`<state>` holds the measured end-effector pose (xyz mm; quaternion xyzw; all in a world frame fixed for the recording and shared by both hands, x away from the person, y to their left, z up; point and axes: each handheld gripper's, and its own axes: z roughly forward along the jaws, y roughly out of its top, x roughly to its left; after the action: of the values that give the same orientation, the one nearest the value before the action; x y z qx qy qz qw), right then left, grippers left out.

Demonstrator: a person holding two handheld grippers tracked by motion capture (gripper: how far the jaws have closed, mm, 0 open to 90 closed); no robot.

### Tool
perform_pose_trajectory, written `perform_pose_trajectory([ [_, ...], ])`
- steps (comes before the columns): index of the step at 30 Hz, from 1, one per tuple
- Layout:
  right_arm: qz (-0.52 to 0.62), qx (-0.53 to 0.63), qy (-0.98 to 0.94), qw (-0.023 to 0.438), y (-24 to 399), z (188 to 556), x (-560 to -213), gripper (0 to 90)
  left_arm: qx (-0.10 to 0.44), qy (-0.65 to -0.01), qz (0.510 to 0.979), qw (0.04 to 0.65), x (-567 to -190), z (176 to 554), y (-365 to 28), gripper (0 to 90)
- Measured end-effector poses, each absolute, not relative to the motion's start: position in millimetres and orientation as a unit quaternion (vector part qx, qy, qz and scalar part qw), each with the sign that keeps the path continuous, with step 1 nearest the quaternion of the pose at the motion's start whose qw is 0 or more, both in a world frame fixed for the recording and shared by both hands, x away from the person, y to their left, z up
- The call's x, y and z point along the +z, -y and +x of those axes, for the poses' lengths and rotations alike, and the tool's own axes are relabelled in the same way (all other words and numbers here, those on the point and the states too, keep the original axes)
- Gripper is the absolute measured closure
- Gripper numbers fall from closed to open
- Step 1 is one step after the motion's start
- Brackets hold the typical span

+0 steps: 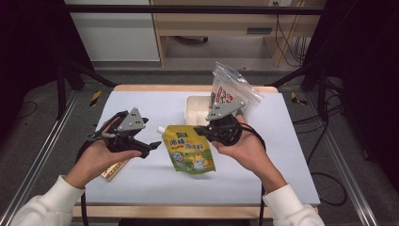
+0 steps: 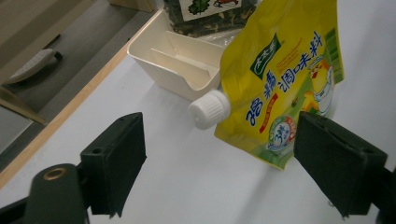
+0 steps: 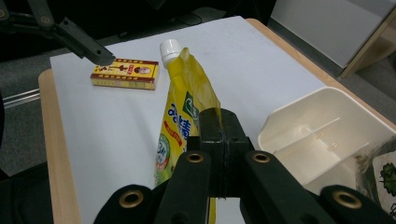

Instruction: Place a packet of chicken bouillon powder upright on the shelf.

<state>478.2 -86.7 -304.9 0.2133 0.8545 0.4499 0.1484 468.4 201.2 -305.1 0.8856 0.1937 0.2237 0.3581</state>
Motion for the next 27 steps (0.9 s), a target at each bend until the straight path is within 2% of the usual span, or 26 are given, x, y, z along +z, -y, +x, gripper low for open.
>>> perform_pose_trajectory([
  [5, 0.202, 0.449, -0.858, 0.148, 84.2, 475.6, -303.2, 90.0, 0.216, -0.175, 0.897, 0.344, -306.7, 469.2, -198.1, 25.4],
  [18, 0.168, 0.446, -0.867, 0.148, 74.0, 467.3, -297.4, 90.0, 0.187, -0.156, 0.909, 0.338, -317.4, 481.8, -189.4, 31.1],
  [27, 0.157, 0.447, -0.868, 0.146, 69.3, 463.4, -295.9, 90.0, 0.171, -0.136, 0.922, 0.319, -322.6, 486.8, -182.7, 46.6],
])
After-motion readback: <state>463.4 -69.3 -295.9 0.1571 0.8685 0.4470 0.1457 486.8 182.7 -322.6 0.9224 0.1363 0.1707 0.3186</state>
